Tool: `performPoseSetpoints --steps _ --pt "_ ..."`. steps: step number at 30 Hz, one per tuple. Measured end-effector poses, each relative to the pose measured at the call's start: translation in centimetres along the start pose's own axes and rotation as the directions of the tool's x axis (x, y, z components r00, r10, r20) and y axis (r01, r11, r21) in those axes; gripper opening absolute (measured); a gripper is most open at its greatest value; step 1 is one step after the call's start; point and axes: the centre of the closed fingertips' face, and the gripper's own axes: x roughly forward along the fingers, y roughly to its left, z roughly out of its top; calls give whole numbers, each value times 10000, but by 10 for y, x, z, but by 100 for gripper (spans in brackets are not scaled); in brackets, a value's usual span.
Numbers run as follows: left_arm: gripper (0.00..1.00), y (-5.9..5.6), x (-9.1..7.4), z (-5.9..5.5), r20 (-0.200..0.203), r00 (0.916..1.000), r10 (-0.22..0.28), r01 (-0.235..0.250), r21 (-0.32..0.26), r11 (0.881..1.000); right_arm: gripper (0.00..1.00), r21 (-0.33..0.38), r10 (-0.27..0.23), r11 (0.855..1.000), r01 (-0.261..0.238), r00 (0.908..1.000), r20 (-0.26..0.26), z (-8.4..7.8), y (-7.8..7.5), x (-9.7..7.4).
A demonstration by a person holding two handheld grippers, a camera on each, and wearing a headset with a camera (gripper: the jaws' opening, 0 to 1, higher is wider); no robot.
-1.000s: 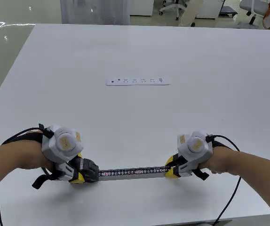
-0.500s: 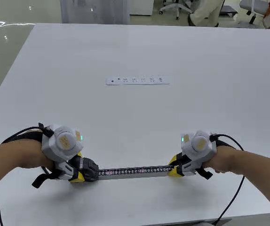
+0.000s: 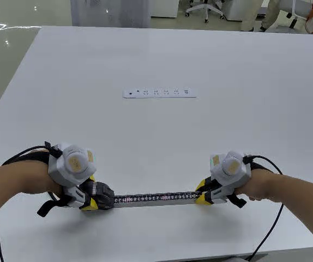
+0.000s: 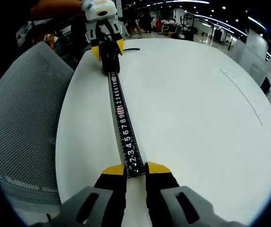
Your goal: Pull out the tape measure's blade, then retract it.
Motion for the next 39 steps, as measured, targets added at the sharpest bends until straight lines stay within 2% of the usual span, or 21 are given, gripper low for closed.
performPoseSetpoints --steps 13,21,29,33,37,39 --pt "34 1 1 0 50 10000 34 -34 18 10000 14 123 41 9999 -41 10000 -20 0 1 0" --pt "34 0 0 1 241 9997 86 -85 -34 10000 15 202 -31 9998 30 10000 42 0 1 1" --pt "35 1 1 2 238 9997 54 -51 -133 9999 15 185 -83 9998 85 9999 -122 0 1 1" --pt "35 0 1 3 188 9998 113 -116 204 9997 15 265 -51 9996 59 9996 -286 1 1 1" --pt "35 1 0 4 220 9997 142 -143 61 9999 16 379 -41 9993 57 9991 -423 2 1 1" --pt "36 5 -2 0 104 9994 335 -334 -48 9994 17 551 -58 9984 81 9991 -419 3 2 1"
